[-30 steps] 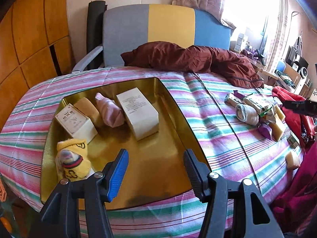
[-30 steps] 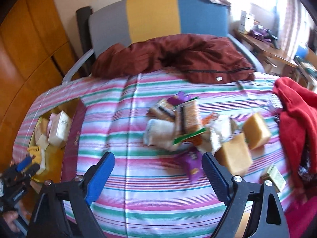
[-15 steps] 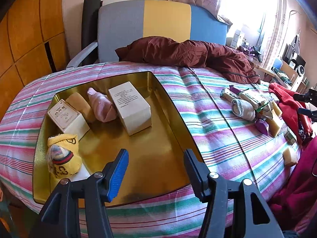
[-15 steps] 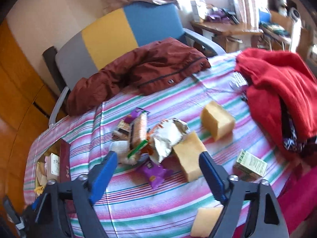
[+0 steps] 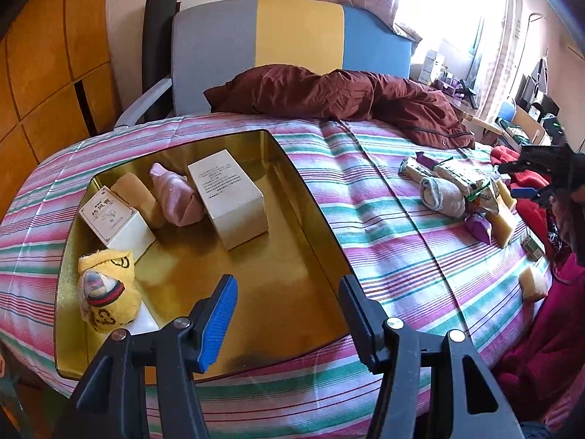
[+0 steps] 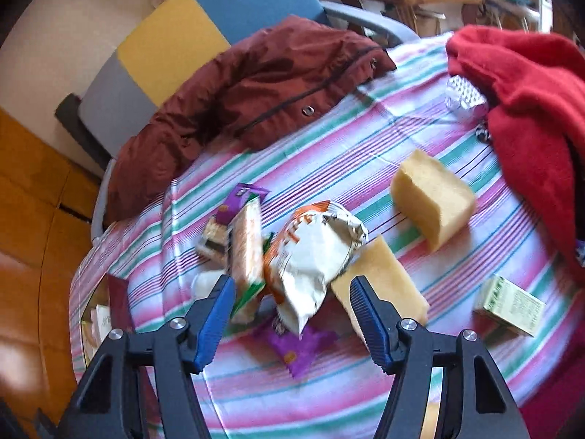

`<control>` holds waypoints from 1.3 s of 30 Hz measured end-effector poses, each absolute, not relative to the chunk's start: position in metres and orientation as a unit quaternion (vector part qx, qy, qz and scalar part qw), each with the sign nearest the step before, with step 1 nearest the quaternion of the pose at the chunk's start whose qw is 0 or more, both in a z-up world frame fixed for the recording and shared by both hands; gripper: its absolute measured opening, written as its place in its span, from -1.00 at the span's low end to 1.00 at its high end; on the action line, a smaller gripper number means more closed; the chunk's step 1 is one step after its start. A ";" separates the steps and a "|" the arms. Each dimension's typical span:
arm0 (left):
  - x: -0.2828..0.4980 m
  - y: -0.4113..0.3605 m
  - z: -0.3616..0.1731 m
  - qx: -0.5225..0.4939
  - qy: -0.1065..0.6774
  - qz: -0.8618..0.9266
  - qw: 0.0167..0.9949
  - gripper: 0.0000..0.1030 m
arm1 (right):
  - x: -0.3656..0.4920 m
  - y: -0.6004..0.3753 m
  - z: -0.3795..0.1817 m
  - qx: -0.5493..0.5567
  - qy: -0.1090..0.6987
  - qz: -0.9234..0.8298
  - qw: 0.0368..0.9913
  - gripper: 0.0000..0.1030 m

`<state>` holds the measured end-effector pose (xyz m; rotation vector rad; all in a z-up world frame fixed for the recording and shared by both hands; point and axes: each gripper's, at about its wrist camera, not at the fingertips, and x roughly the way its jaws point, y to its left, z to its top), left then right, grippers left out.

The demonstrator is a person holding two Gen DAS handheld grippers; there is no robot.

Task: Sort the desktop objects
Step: 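Withdraw both tools from the tray toward the remaining pile, then grasp the green cracker pack with left tool while right tool grasps white-orange snack bag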

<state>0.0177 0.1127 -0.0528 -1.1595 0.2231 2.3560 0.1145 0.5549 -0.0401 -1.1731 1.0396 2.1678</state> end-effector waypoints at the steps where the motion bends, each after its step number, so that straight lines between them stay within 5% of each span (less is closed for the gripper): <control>1: 0.017 0.113 -0.054 -0.428 0.083 0.865 0.251 0.13 | 0.109 0.559 -0.045 -0.431 0.382 0.784 0.232 0.30; 17: 0.005 0.153 -0.047 -0.429 0.094 0.849 0.295 0.13 | 0.072 0.580 -0.092 -0.477 0.385 0.757 0.224 0.32; 29: -0.014 0.243 -0.040 -0.465 0.059 0.787 0.401 0.13 | 0.063 0.571 -0.088 -0.496 0.321 0.776 0.219 0.12; 39: -0.020 0.344 -0.040 -0.444 0.126 0.767 0.446 0.13 | 0.068 0.580 -0.085 -0.486 0.323 0.773 0.248 0.11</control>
